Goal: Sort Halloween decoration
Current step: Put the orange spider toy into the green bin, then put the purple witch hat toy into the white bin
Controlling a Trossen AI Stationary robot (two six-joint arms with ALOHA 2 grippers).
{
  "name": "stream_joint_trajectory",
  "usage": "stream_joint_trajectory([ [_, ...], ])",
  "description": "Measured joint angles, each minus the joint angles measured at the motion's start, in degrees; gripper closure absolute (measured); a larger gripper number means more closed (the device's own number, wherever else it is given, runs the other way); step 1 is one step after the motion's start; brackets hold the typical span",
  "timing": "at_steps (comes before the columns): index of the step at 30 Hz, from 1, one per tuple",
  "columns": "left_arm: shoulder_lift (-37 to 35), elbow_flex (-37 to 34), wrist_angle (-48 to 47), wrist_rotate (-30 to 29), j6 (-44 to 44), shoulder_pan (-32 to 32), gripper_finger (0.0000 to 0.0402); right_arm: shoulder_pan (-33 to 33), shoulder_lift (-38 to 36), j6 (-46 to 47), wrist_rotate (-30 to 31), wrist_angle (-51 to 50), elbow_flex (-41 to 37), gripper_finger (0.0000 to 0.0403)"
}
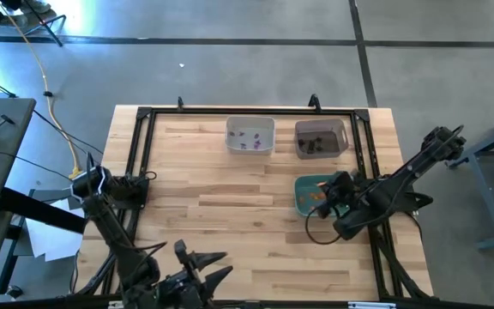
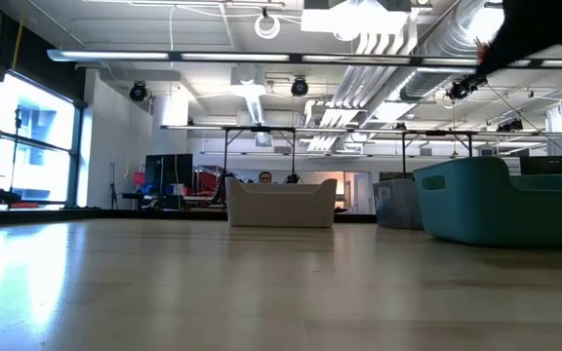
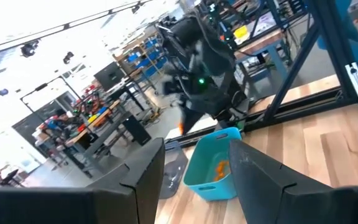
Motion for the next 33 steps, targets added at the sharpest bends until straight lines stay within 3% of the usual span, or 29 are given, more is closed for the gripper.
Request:
stream_joint_trajectory([
  [4, 0.0, 0.0, 0.0, -2.0, -0.5, -0.9, 0.0236, 0.0, 0.0, 7.0, -9.4, -2.1, -4.9, 0.0403],
  [10, 0.0, 0.0, 0.0, -2.2, -1.1, -1.3, 0.0236, 0.0, 0.1, 9.5, -19.6, 8.8, -15.2, 0.0403],
  [17, 0.0, 0.0, 0.0, -2.2, -1.1, -1.2, 0.0236, 0.0, 0.1, 10.3, -21.3, 20.7, -23.1, 0.0403],
  [25, 0.0, 0.0, 0.0, -2.2, -1.2, -1.3, 0.0236, 0.0, 0.1, 9.8, -24.4, 23.6, -25.1, 0.0399],
  [33, -0.1, 0.0, 0.1, -7.1, -3.9, -2.0, 0.0236, 0.0, 0.1, 2.9, -24.7, 24.5, -21.8, 0.0318],
])
